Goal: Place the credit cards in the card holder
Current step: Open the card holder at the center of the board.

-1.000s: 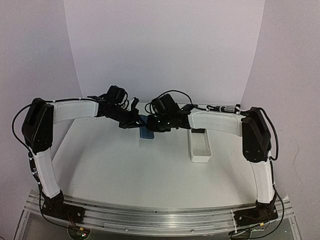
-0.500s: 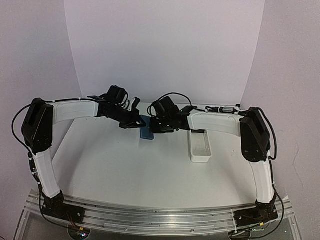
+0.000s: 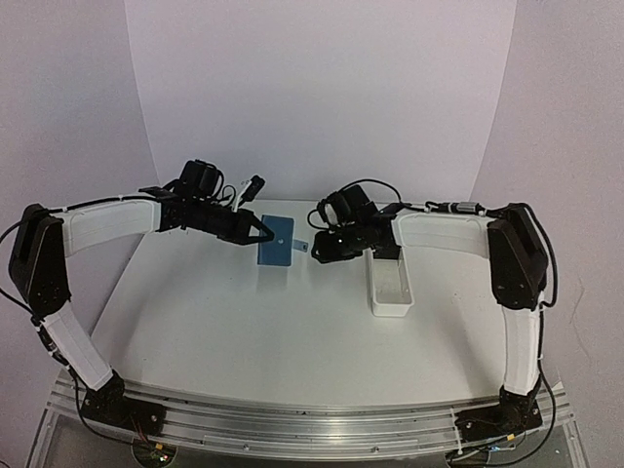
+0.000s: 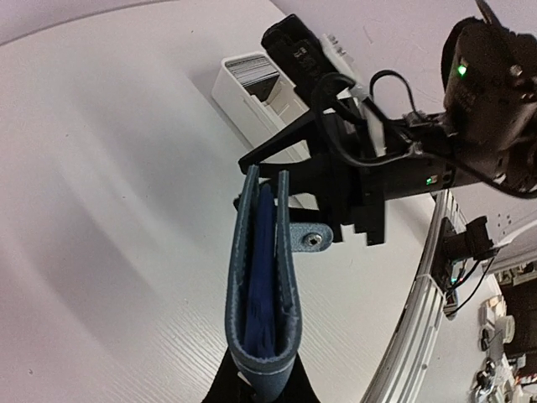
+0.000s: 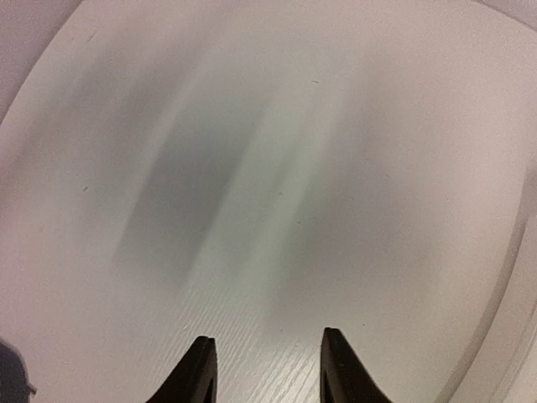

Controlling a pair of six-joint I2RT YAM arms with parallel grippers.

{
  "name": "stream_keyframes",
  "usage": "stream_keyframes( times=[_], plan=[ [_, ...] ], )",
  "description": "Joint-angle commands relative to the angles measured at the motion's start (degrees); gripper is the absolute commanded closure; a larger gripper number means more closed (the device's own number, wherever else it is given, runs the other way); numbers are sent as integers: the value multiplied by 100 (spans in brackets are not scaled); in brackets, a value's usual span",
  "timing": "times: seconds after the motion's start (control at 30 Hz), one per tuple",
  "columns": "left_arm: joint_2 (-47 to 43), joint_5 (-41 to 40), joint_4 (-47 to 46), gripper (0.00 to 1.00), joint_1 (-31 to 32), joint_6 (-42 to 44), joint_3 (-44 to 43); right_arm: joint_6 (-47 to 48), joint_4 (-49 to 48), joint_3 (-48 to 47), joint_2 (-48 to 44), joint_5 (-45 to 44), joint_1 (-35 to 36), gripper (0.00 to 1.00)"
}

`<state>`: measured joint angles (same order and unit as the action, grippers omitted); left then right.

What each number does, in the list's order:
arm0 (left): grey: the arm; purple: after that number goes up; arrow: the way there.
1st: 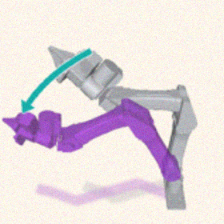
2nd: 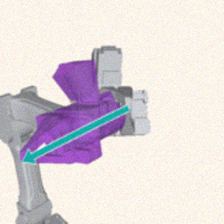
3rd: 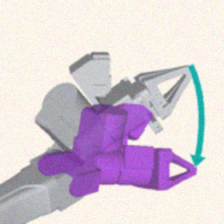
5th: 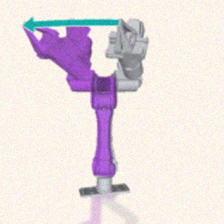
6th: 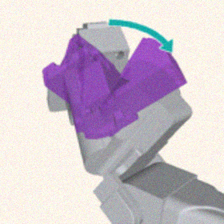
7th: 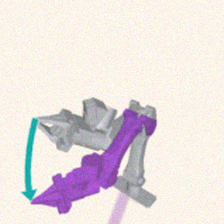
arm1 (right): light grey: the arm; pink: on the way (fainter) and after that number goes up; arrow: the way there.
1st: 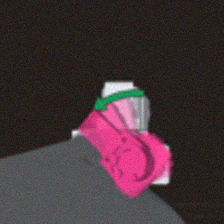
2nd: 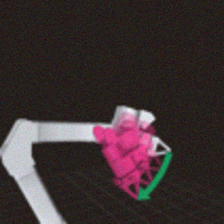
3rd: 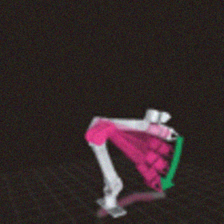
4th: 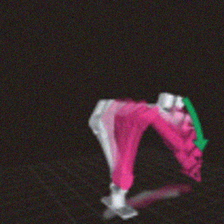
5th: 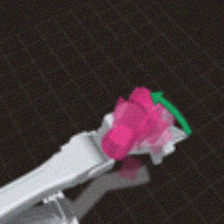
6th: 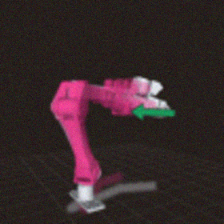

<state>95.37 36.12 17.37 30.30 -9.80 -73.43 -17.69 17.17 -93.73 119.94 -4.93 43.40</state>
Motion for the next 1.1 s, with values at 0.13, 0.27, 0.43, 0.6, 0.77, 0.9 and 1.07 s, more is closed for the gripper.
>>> stream_keyframes(
  times=[0.13,0.27,0.43,0.6,0.77,0.9,1.07],
  plan=[
    [-405,-508,-351,100,-33,1681,65,1239,-303,680,-1541,1576,52,16],
    [-575,-110,-548,100,-33,2189,249,1241,-814,751,-1681,2619,54,3],
    [-754,678,-684,100,-33,2330,382,1180,-1135,797,-1475,2288,55,8],
    [-856,1061,-709,100,-33,2273,457,1194,-1140,864,-1290,1976,40,20],
    [-894,1315,-697,100,-33,2255,493,1110,-1144,753,-1126,1933,37,50],
    [-941,1524,-621,100,-28,2270,535,1156,-1185,778,-1211,1992,2,73],
    [-876,1581,-660,99,-38,2084,541,1199,-1198,837,-1350,2151,2,100]
  ],
)
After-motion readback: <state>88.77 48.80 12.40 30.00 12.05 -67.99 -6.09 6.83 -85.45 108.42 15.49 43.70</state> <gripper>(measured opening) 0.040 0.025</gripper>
